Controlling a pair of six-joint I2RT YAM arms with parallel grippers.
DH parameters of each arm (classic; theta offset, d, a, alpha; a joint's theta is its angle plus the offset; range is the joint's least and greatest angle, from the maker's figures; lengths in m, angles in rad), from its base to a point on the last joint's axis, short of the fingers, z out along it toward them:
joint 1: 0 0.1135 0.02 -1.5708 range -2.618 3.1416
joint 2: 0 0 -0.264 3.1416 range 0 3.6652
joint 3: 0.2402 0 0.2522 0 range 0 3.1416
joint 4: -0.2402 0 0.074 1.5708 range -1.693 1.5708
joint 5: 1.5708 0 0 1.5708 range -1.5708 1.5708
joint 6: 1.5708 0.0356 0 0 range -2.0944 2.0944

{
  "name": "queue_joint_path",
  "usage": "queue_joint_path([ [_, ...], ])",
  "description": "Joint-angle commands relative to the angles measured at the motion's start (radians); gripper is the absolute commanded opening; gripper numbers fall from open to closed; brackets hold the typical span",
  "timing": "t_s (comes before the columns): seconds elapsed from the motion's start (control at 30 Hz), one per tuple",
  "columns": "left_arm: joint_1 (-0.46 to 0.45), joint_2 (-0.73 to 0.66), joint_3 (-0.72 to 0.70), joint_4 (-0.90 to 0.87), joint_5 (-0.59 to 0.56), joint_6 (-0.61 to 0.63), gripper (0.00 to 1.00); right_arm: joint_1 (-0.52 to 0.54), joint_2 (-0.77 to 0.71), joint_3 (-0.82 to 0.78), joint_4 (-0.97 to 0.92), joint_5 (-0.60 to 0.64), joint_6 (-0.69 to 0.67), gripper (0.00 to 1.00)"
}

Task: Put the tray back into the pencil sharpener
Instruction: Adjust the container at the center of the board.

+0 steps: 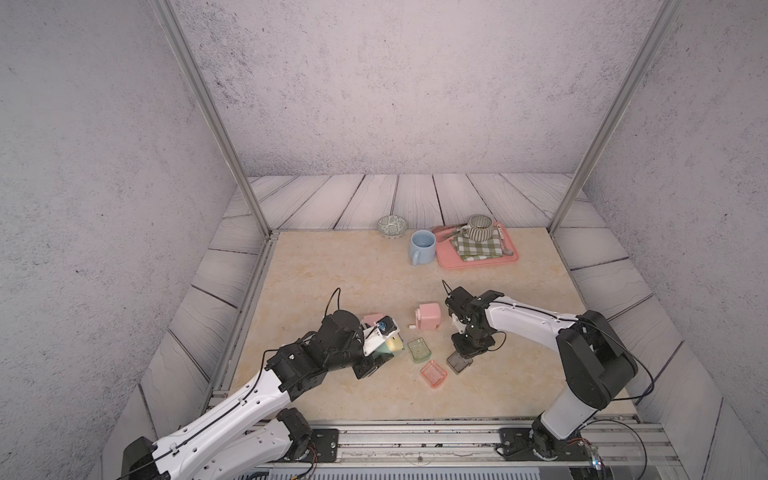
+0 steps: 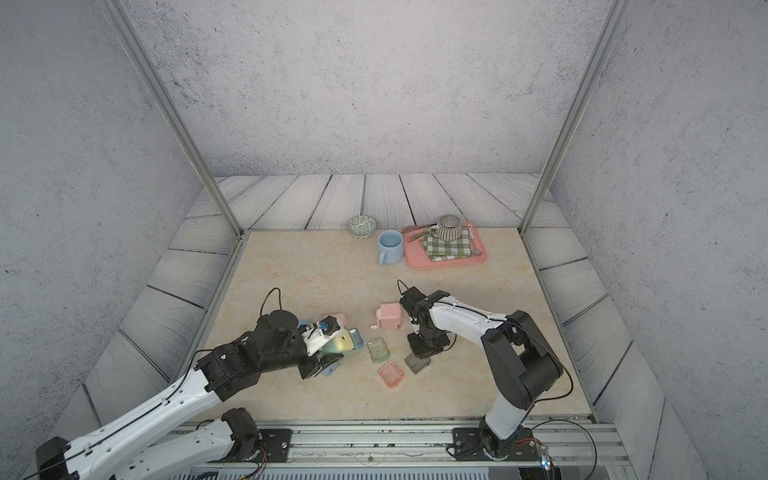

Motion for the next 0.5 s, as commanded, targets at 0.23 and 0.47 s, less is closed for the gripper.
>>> queue_joint_path([
  [0.23,0.033,0.007,0.038,-0.034,-0.036,0.007,0.22,-0.078,-0.028,0.009,-0.046,0.098,0.040,0.16],
  [0.47,0.038,0.002,0.032,-0.034,-0.033,0.003,0.22,-0.073,-0.098,0.065,-0.085,0.127,0.077,0.40],
])
